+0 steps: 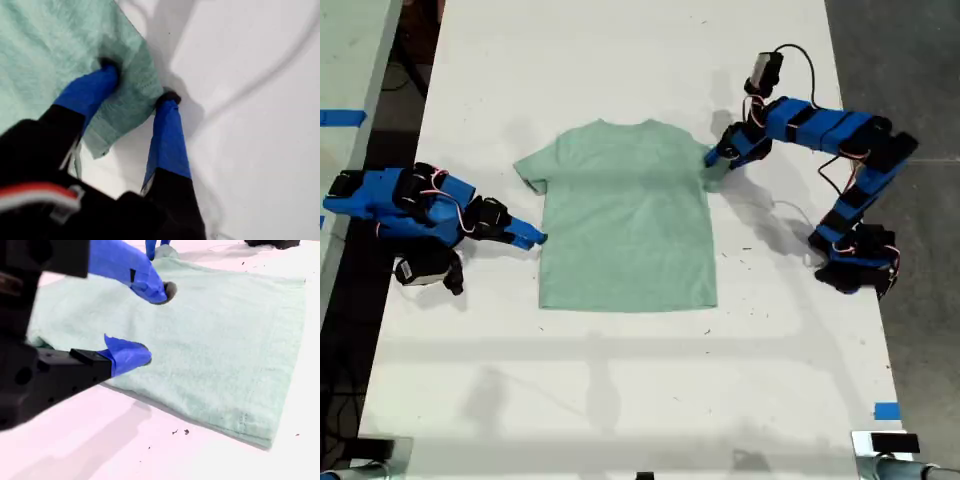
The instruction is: Fold t shirt
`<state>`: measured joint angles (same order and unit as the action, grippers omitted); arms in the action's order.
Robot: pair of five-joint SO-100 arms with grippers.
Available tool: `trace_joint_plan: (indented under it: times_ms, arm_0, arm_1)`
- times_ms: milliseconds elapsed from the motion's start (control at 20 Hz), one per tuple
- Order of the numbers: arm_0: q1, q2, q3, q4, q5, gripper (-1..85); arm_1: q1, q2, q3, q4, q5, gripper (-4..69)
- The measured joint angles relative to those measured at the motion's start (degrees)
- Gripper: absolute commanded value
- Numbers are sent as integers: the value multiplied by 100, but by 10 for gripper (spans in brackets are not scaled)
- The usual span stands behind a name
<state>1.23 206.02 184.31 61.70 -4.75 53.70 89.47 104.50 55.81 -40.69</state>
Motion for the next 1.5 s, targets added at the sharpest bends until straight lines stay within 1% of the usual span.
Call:
trace_joint_plan:
  times_ms: [200, 400, 500, 550, 600, 650, 800, 900, 950, 1050, 1100, 1200, 1350, 1400, 1450, 1500]
  arm_0:
    - [0, 0, 0, 0, 0, 162]
    - [0, 0, 0, 0, 0, 162]
    - [0, 0, 0, 0, 0, 162]
    - [0, 0, 0, 0, 0, 162]
    - [0, 0, 0, 0, 0, 162]
    - [0, 0, 0, 0, 0, 162]
    - [0, 0, 0, 0, 0, 162]
    - [0, 0, 0, 0, 0, 162]
    - [0, 0, 0, 0, 0, 162]
    - [0, 0, 0, 0, 0, 162]
    - [0, 0, 0, 0, 0, 162]
    - [0, 0, 0, 0, 0, 162]
    - [0, 0, 0, 0, 0, 162]
    - [0, 0, 0, 0, 0, 162]
    - [0, 0, 0, 0, 0, 162]
    - [0, 0, 0, 0, 0, 162]
  arm_1:
    - [35, 79, 44, -44, 149, -12]
    - [-44, 396, -606, 659, 132, -12]
    - [-475, 457, -1283, 984, 62, -12]
    - [-747, 466, -1556, 1028, 18, -12]
    - [-1020, 466, -1705, 993, -44, -12]
    - [-1310, 457, -1767, 809, -105, -12]
    - [-2048, -18, -1784, 26, -281, -12]
    - [-2303, -650, -2048, -281, -378, -12]
    - [-2364, -958, -2276, -308, -431, -2]
    - [-2558, -1556, -2900, -264, -571, 132]
    - [-2654, -1705, -3182, -141, -615, 175]
    - [-2733, -1714, -3516, 149, -650, 189]
    - [-2663, -1380, -3560, 729, -650, 187]
    - [-2593, -1090, -3533, 923, -650, 150]
    - [-2505, -756, -3489, 1134, -650, 4]
    - [-2417, -369, -3366, 1354, -642, 4]
